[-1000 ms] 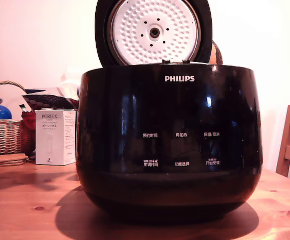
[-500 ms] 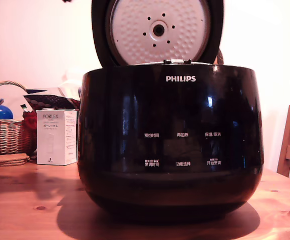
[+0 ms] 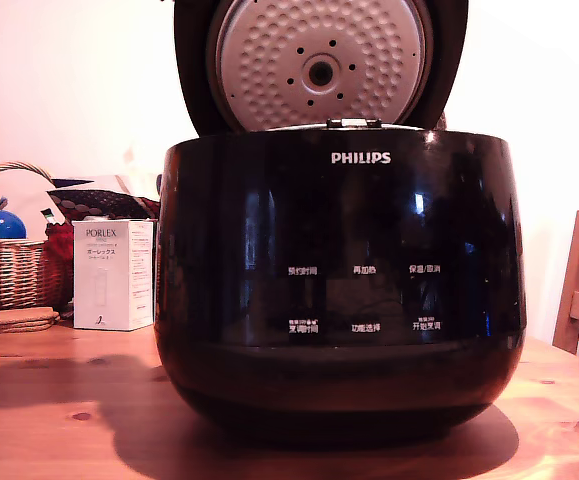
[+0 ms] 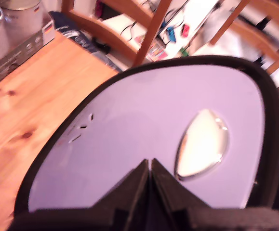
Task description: Close the rice cooker by pressing the lid down with medium force
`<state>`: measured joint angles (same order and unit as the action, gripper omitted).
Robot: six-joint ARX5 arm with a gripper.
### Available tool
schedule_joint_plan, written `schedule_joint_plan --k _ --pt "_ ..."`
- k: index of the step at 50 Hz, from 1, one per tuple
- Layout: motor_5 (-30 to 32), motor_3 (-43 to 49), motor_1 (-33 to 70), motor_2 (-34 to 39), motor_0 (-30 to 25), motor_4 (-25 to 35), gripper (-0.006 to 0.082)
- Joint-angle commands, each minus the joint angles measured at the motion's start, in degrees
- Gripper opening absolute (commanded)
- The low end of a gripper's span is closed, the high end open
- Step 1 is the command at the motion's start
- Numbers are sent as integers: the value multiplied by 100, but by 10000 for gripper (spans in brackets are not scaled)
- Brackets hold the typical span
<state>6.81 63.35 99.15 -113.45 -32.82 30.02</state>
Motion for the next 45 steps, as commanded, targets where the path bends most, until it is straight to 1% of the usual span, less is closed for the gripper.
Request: schedule_joint_plan --k 1,9,16,25,29,30,32,40,42,43,45 --pt "72 42 61 50 -129 -107 -23" --pt "74 166 57 50 -166 -525 -23" --pt "111 234 59 114 -166 -608 -23" --pt "50 127 11 522 -164 -612 -23" --pt "50 -175 -111 837 -166 -612 -23" --pt "-63 -284 -151 933 -166 -612 -23" --pt "-63 -494 -238 1130 -166 -616 -23" --pt "-439 -1237 -632 1926 -170 -660 -23" --pt "-439 -1491 -754 2164 -170 -678 -23" --pt "-592 -1606 -804 2277 -173 -699 -23" --pt "-592 -1838 -920 2509 -179 -756 -23"
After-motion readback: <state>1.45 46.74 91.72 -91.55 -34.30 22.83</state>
